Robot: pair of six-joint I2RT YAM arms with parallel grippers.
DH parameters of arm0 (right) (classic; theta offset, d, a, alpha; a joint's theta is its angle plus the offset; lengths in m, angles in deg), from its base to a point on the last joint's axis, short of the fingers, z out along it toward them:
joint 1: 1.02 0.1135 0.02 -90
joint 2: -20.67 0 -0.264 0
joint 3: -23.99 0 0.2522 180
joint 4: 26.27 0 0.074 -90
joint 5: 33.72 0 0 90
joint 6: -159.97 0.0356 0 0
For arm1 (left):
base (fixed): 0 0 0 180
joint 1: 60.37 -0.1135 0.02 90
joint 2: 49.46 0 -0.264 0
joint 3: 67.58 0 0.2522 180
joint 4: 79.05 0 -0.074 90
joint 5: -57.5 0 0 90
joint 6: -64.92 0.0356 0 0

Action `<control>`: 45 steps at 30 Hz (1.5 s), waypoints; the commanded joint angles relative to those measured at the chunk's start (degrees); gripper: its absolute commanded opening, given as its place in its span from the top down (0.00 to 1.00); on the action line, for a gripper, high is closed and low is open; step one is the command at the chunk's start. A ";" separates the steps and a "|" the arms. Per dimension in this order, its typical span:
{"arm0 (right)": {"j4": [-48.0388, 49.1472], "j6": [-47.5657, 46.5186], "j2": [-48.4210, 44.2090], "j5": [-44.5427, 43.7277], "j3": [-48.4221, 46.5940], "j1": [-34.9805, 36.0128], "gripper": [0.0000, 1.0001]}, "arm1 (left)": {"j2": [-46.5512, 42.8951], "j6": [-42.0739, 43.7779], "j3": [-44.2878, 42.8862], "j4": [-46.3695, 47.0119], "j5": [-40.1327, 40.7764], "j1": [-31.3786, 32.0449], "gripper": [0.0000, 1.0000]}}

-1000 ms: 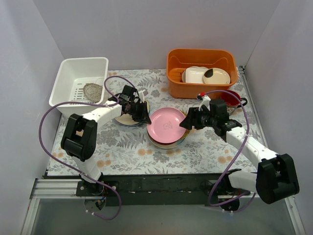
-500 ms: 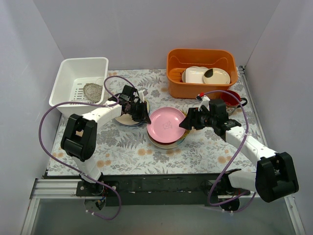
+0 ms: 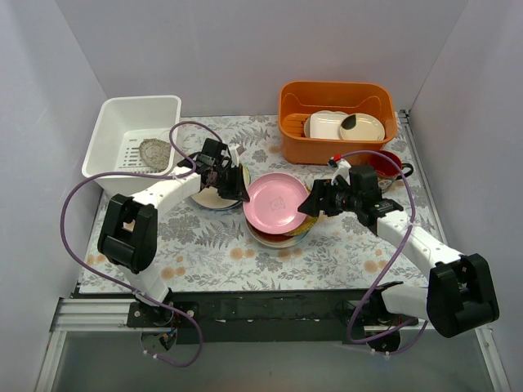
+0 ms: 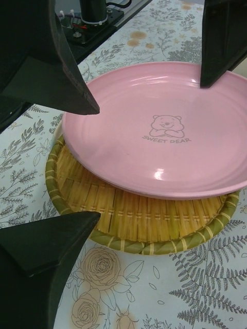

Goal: Place the plates into the plastic bin on the countertop
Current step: Pick up the plate at the center of the board, then place the plate in the plastic bin.

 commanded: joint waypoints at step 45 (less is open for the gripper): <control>-2.93 -4.80 -3.47 -1.48 -7.78 -0.70 0.02 | -1.25 -2.47 -19.47 -4.21 2.52 -6.35 1.00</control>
